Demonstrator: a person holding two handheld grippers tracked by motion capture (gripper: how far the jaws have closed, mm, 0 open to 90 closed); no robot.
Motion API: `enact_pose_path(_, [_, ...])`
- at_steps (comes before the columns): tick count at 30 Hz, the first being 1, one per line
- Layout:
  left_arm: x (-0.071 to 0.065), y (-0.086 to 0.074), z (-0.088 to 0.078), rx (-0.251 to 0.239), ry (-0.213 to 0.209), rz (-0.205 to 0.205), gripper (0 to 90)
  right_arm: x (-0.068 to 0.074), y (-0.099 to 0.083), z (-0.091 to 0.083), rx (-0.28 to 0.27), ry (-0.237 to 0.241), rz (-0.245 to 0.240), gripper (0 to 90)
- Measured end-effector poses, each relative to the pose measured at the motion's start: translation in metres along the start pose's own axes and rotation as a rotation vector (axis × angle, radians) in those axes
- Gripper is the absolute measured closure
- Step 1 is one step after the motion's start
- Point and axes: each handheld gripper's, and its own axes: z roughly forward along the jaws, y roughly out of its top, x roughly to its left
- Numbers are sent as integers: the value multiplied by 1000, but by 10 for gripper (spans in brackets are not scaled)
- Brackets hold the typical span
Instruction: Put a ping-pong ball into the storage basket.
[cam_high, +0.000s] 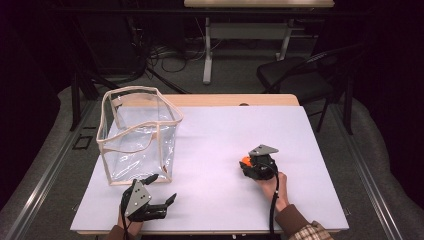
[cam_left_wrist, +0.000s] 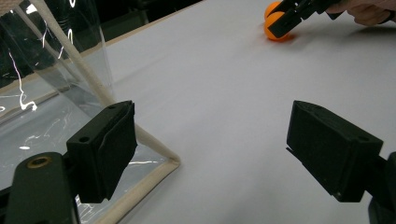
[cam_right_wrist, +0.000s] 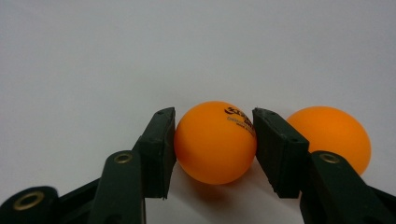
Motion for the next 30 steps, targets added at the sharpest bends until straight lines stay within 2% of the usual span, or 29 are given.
enact_pose_path(8, [0, 0, 0, -1, -1, 0, 159, 2, 2, -6, -22, -6, -23, 502])
enact_pose_path(30, [0, 0, 0, -2, -2, -4, 159, 5, 9, -20, -70, 16, -36, 505])
